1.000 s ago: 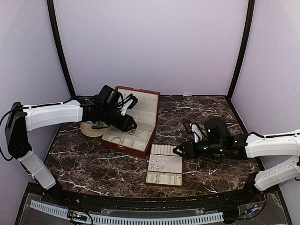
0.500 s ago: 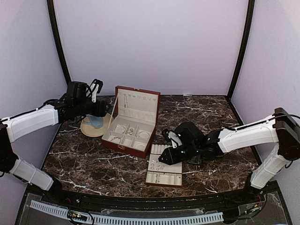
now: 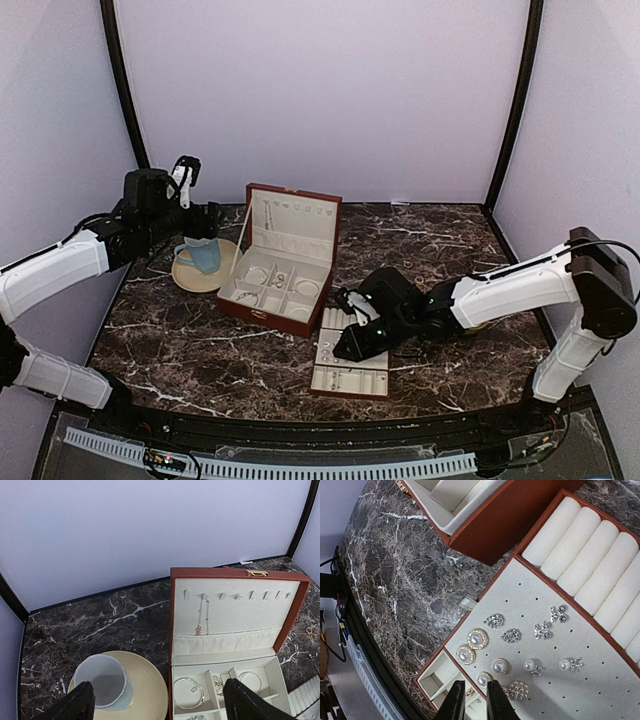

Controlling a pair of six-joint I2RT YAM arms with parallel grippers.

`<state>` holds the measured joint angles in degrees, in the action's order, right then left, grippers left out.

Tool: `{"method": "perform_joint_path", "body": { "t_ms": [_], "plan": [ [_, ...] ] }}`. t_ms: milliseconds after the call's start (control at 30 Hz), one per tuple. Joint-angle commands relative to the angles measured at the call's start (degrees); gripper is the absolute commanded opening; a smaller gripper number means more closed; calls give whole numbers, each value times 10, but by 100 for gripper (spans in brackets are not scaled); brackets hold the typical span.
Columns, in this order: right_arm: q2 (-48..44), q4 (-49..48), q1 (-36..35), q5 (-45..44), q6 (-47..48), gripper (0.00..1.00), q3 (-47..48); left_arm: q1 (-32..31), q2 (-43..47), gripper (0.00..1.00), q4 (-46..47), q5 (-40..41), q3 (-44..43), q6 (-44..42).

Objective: Organize the mixed jewelry
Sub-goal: Adjust the earring on the earring holder.

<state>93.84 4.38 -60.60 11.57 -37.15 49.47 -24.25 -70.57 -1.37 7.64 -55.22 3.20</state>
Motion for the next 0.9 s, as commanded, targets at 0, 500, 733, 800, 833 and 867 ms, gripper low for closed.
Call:
{"method": "perform_joint_path", "body": {
  "t_ms": [0, 500, 733, 800, 833, 867],
  "plan": [
    [15, -4, -5, 8, 1, 16, 14, 3, 13, 92, 6, 10, 9, -1],
    [31, -19, -6, 2, -22, 15, -16, 3, 5, 92, 1, 2, 5, 1],
    [0, -8, -4, -11, -20, 17, 2, 4, 11, 92, -6, 6, 1, -1],
    [-15, 5, -4, -22, -13, 22, 24, 3, 13, 93, -10, 6, -2, -3],
    [-23, 11, -3, -30, -8, 25, 34, 3, 14, 94, -11, 6, -3, -4],
    [-31, 15, -1, -38, -5, 29, 43, 4, 14, 94, -14, 5, -5, -4]
  ]
}}
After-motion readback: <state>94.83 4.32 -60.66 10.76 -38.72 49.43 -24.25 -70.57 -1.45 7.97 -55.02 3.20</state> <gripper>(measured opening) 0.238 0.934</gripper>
